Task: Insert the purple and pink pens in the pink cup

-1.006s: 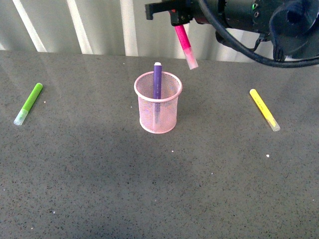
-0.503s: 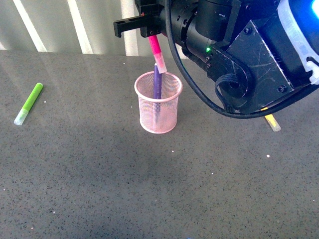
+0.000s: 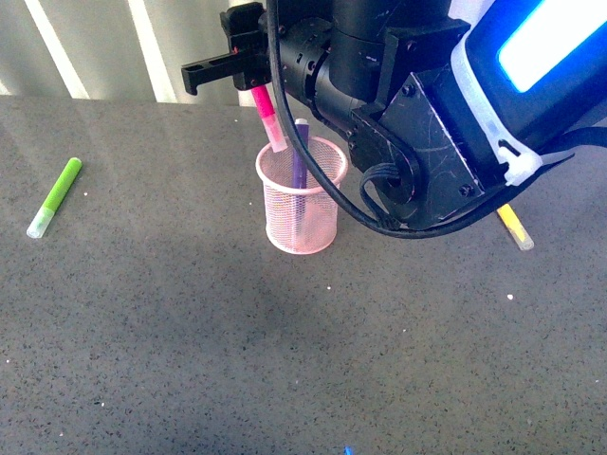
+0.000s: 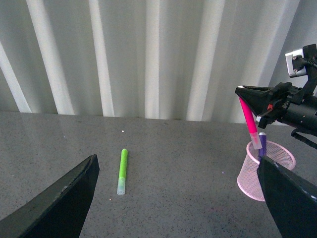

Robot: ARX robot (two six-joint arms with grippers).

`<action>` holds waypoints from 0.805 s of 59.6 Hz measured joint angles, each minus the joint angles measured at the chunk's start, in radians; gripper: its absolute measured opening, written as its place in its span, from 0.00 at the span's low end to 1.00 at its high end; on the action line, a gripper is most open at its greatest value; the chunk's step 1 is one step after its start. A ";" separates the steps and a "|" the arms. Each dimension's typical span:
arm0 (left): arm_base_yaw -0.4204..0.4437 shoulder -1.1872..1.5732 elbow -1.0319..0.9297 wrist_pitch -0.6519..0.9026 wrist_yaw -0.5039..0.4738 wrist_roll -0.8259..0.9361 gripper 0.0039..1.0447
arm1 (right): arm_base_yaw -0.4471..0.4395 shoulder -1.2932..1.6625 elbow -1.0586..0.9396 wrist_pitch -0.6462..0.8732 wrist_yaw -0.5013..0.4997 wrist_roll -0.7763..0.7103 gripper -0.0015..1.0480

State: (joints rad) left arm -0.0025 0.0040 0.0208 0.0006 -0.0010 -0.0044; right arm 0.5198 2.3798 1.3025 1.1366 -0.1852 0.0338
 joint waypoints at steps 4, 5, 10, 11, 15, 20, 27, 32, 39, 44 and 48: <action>0.000 0.000 0.000 0.000 0.000 0.000 0.94 | 0.002 0.007 0.006 -0.001 0.000 0.000 0.11; 0.000 0.000 0.000 0.000 0.000 0.000 0.94 | 0.002 0.008 0.007 -0.001 0.000 0.000 0.11; 0.000 0.000 0.000 0.000 0.000 0.000 0.94 | 0.004 0.013 0.010 -0.001 0.001 0.000 0.11; 0.000 0.000 0.000 0.000 0.000 0.000 0.94 | 0.005 0.014 0.010 -0.001 0.001 0.000 0.11; 0.000 0.000 0.000 0.000 0.000 0.000 0.94 | 0.006 0.017 0.010 -0.001 0.001 0.000 0.11; 0.000 0.000 0.000 0.000 0.000 0.000 0.94 | 0.011 0.019 0.010 0.000 0.002 0.000 0.11; 0.000 0.000 0.000 0.000 0.000 0.000 0.94 | 0.015 0.019 0.007 0.004 0.004 0.000 0.11; 0.000 0.000 0.000 0.000 0.000 0.000 0.94 | 0.018 0.019 -0.001 0.004 0.008 0.000 0.11; 0.000 0.000 0.000 0.000 0.000 0.000 0.94 | 0.019 0.019 -0.010 0.004 0.009 0.000 0.11; 0.000 0.000 0.000 0.000 0.000 0.000 0.94 | 0.019 0.019 -0.013 0.003 0.011 0.000 0.11; 0.000 0.000 0.000 0.000 0.000 0.000 0.94 | 0.019 0.019 -0.016 -0.003 0.013 -0.001 0.11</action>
State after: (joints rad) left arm -0.0025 0.0040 0.0208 0.0006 -0.0006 -0.0044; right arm 0.5385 2.3993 1.2861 1.1332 -0.1719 0.0330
